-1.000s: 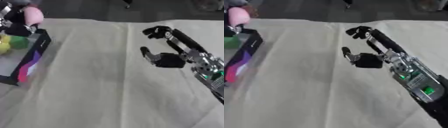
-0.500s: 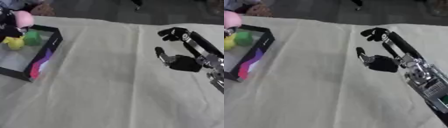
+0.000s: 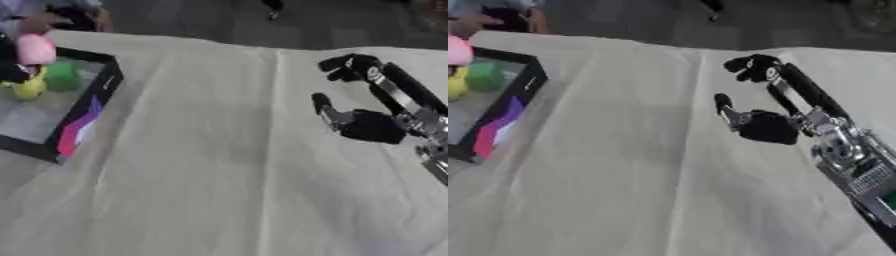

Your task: Pick up the objects with one hand, pass them to the other hand, and then place them into the box on the other side of the table.

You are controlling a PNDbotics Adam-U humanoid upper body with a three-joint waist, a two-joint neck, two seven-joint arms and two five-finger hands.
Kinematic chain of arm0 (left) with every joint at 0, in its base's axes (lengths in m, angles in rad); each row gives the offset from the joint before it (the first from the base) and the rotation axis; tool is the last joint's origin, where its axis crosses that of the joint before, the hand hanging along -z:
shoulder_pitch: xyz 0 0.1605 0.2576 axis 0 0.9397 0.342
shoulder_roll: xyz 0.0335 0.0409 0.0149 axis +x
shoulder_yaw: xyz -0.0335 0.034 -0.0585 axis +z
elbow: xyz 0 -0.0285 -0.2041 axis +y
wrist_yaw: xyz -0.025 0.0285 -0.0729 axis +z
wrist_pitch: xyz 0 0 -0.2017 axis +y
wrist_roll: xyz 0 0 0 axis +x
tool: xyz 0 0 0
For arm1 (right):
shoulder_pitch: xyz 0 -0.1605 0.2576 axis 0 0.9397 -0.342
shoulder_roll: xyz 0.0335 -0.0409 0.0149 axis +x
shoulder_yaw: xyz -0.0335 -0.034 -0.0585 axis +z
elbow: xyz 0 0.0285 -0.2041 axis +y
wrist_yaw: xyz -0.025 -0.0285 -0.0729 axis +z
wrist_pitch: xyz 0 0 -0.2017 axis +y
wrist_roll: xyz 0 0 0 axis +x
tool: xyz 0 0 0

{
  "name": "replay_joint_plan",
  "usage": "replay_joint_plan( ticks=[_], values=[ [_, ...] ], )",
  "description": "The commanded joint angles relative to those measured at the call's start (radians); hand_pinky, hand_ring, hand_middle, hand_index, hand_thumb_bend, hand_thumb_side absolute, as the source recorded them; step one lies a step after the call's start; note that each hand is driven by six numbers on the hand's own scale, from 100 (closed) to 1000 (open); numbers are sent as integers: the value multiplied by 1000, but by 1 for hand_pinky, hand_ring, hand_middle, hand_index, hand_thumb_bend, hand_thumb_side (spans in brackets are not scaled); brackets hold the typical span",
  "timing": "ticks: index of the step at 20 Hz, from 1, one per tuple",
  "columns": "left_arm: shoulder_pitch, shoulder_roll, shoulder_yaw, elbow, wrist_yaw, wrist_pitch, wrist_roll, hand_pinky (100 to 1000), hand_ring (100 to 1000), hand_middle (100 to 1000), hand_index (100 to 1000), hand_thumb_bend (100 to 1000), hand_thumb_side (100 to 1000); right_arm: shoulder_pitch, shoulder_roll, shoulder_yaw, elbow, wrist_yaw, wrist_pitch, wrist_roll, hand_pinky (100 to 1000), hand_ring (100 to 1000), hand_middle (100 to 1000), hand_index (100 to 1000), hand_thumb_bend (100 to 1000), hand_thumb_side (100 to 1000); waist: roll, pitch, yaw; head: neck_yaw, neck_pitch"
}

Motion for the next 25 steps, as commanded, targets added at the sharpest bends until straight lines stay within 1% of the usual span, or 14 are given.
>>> replay_joint_plan(
  ticks=[1, 2, 3, 4, 5, 6, 7, 8, 13, 16, 18, 21, 23, 25],
  values=[
    [-14, 24, 19, 15, -26, -2, -3, 798, 647, 551, 628, 503, 100, -7, -25, -15, -16, -3, 0, -6, 855, 799, 795, 845, 170, 459, -7, 0, -1, 1, -11],
    [-13, 25, 19, 18, -32, -4, -8, 808, 671, 577, 668, 536, 100, -6, -25, -15, -16, -3, 0, -7, 855, 799, 795, 845, 170, 460, -7, 0, -1, 2, -11],
    [-12, 26, 19, 19, -39, -7, -14, 824, 708, 613, 718, 620, 253, -5, -25, -16, -16, -2, 0, -8, 855, 798, 795, 845, 172, 459, -7, 0, -2, 3, -11],
    [-11, 27, 18, 19, -48, -10, -18, 832, 729, 634, 744, 667, 334, -3, -26, -16, -16, -2, -1, -8, 855, 798, 796, 844, 173, 458, -7, -1, -3, 3, -10],
    [-11, 28, 18, 19, -58, -13, -23, 839, 747, 663, 783, 735, 538, -2, -27, -17, -16, -1, -1, -9, 855, 797, 796, 845, 174, 456, -7, -1, -3, 2, -9],
    [-10, 30, 20, 20, -67, -14, -25, 842, 749, 665, 791, 722, 588, -1, -28, -18, -17, -1, -1, -11, 855, 797, 796, 845, 174, 456, -7, -2, -4, 0, -8],
    [-10, 30, 24, 20, -68, -13, -26, 847, 750, 670, 803, 750, 698, 1, -29, -20, -17, -1, 0, -13, 855, 797, 797, 846, 173, 455, -7, -3, -5, -5, -6],
    [-10, 31, 26, 21, -63, -13, -26, 850, 755, 679, 812, 798, 745, 3, -30, -21, -18, -1, 0, -14, 855, 798, 797, 846, 177, 453, -6, -4, -5, -13, -3],
    [6, 47, 26, -9, -45, -24, -16, 855, 786, 755, 861, 845, 751, 16, -37, -36, -25, 1, -5, -16, 862, 809, 811, 862, 191, 468, -4, -10, -12, -115, 17],
    [25, 64, 22, -41, -29, -28, 12, 854, 786, 755, 860, 892, 822, 28, -46, -51, -41, 19, -23, 4, 868, 817, 821, 881, 235, 474, -2, -14, -17, -180, 28],
    [39, 71, 29, -68, 1, -16, 42, 849, 775, 743, 854, 878, 837, 36, -52, -65, -55, 47, -47, 32, 875, 818, 817, 883, 291, 421, 0, -17, -22, -222, 33],
    [63, 78, 41, -118, 64, 1, 99, 845, 764, 727, 847, 869, 857, 46, -57, -90, -64, 81, -85, 76, 880, 815, 810, 882, 323, 374, 4, -22, -30, -254, 35],
    [80, 79, 48, -147, 110, 14, 132, 842, 757, 717, 843, 863, 873, 52, -61, -105, -65, 98, -109, 98, 881, 811, 804, 882, 319, 375, 7, -25, -36, -262, 35],
    [98, 79, 52, -173, 154, 27, 159, 840, 752, 709, 838, 859, 891, 60, -64, -116, -65, 109, -126, 119, 883, 809, 799, 883, 342, 335, 9, -27, -42, -267, 35]
  ],
)
